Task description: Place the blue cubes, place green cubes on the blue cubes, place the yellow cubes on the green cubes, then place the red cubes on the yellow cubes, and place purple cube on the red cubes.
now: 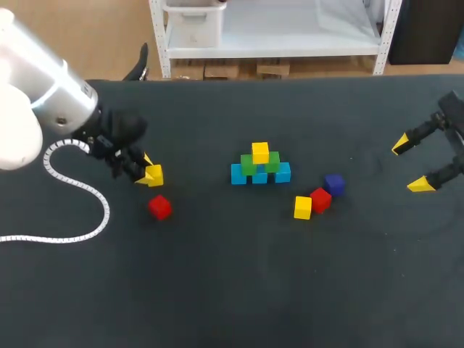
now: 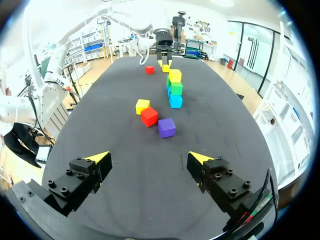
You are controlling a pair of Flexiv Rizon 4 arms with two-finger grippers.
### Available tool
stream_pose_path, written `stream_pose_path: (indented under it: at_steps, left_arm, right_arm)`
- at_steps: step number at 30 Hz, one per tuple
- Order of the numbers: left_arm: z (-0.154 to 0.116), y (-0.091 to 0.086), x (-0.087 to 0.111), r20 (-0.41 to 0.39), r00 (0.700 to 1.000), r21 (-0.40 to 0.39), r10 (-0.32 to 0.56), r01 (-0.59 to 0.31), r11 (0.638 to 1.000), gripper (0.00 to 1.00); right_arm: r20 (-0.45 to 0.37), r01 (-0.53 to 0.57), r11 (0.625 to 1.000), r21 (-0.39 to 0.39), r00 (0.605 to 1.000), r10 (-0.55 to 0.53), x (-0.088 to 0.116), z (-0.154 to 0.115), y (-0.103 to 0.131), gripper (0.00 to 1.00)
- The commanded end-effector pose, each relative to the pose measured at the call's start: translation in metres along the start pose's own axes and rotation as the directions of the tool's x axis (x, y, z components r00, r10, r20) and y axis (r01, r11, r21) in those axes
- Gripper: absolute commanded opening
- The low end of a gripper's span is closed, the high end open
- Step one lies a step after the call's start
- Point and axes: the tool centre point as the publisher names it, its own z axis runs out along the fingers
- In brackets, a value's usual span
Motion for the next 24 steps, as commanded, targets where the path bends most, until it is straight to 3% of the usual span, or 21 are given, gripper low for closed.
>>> stream_pose_path:
  at_steps: [1, 10, 18, 24]
  left_arm:
    - [-0.012, -0.001, -0.006, 0.007, 1.000, -0.003, 0.014, -0.014, 1.000, 0.00]
    - [-0.039, 0.003, -0.045, -0.005, 0.992, 0.025, 0.128, -0.128, 0.991, 0.00]
    - [-0.049, 0.010, -0.076, -0.007, 0.995, 0.041, 0.101, -0.101, 0.994, 0.00]
    - [-0.042, 0.010, -0.118, 0.003, 0.996, 0.019, 0.094, -0.094, 0.995, 0.00]
  right_arm:
    - [0.002, 0.001, 1.000, 0.000, 1.000, -0.001, 0.000, 0.000, 0.000, 1.00]
    - [0.002, 0.001, 1.000, 0.000, 1.000, -0.001, 0.000, 0.000, 0.000, 1.00]
    - [0.002, 0.001, 1.000, 0.000, 1.000, -0.001, 0.000, 0.000, 0.000, 1.00]
    - [0.002, 0.001, 1.000, 0.000, 1.000, -0.001, 0.000, 0.000, 0.000, 1.00]
